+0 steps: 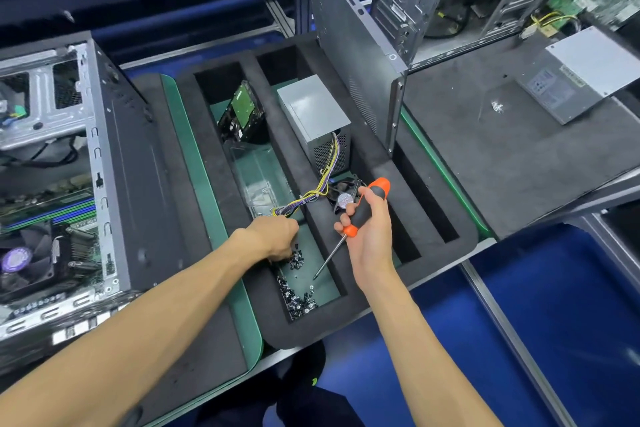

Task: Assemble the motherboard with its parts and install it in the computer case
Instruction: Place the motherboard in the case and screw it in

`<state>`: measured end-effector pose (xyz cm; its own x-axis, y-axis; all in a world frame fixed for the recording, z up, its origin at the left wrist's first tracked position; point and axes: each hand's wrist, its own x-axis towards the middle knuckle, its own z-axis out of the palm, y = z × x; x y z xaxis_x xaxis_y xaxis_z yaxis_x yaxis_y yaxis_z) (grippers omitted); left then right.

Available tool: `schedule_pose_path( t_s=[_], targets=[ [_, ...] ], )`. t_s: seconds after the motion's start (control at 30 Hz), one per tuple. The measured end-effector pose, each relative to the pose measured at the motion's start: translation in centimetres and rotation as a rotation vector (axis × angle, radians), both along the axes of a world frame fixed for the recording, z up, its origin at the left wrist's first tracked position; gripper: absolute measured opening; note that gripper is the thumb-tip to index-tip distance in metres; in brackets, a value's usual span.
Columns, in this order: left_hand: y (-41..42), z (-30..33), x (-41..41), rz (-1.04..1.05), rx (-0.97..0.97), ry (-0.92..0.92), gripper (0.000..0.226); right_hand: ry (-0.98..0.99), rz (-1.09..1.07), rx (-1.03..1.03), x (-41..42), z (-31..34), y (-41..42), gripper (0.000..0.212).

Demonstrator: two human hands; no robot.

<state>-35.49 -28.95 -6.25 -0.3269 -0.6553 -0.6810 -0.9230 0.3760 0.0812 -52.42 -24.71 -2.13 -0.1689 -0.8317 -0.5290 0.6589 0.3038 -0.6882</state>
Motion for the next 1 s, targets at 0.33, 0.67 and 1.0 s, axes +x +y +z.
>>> schedule_pose_path(
  t_s=[0.33, 0.67, 1.0],
  targets=[
    [1.7, -0.9, -0.8, -0.095, -0.169, -0.105, 0.034, -0.002, 0.007, 0.008, 0.2, 0.0, 0.5, 0.009],
    [2.9, -1.2, -1.8, -0.205, -0.218, -0.137, 0.027, 0.003, -0.010, 0.005, -0.1, 0.1, 1.0, 0.009],
    [3.5, 0.1, -2.0, -0.171, -0.215, -0.084, 0.025, -0.125, -0.084, 0.033, 0.3, 0.7, 0.9, 0.012]
  ],
)
